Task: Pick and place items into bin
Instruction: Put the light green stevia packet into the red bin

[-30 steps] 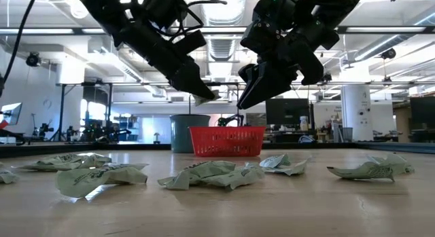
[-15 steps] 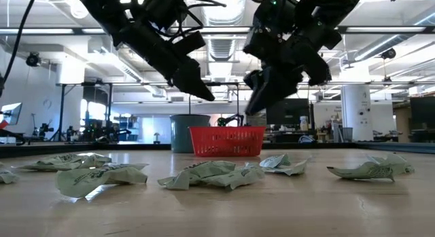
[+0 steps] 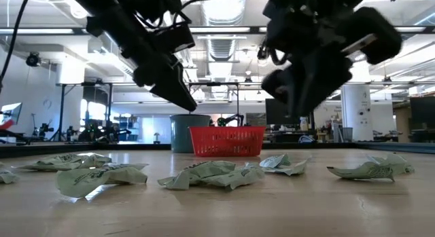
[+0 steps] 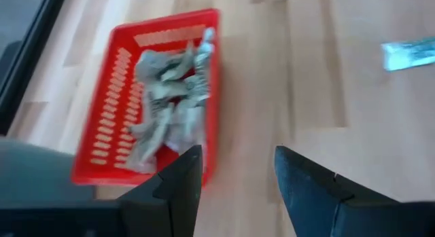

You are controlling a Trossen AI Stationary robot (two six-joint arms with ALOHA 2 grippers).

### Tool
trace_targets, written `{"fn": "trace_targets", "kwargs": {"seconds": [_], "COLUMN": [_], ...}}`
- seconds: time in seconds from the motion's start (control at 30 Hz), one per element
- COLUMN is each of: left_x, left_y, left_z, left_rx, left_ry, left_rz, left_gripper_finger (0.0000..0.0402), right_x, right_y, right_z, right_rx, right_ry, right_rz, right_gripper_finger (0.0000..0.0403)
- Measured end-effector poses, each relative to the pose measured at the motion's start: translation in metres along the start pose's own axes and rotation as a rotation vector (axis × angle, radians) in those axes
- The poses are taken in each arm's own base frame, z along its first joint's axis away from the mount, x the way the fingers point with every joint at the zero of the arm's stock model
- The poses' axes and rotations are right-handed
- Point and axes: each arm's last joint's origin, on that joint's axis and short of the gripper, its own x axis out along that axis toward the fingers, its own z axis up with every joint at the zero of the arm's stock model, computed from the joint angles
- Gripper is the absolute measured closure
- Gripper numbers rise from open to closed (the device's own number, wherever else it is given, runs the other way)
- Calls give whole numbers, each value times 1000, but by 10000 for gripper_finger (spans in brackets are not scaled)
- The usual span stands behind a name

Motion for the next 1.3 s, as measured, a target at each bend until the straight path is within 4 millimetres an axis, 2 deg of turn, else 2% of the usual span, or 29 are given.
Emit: {"fn": "trace_targets", "kwargs": {"seconds": [0.23,0.37,0.57,0.7,0.83,1.13,1.3], "left_x": [-2,-2,-2,-3,-4,-4,-4], "left_y": [-7,-7,-6,-6,-5,-6,-6], "left_z": [0,0,-1,0,1,0,0], "left_rx": [47,55,60,59,55,49,49], "left_ry": [3,4,18,14,9,11,16], "left_rz": [-11,-10,8,13,15,15,14], "left_gripper_finger": [233,233,233,233,233,233,233], "right_x": [3,5,8,9,11,16,22], "right_y": [23,41,61,65,67,66,66], "right_z": [-16,-22,-22,-23,-24,-33,-37], "right_rx": [226,264,231,189,181,242,259], "right_ry": [198,271,275,268,271,279,237], "right_rz": [-7,-38,-72,-176,-198,-207,-132], "right_gripper_finger": [339,339,339,339,333,268,239]}}
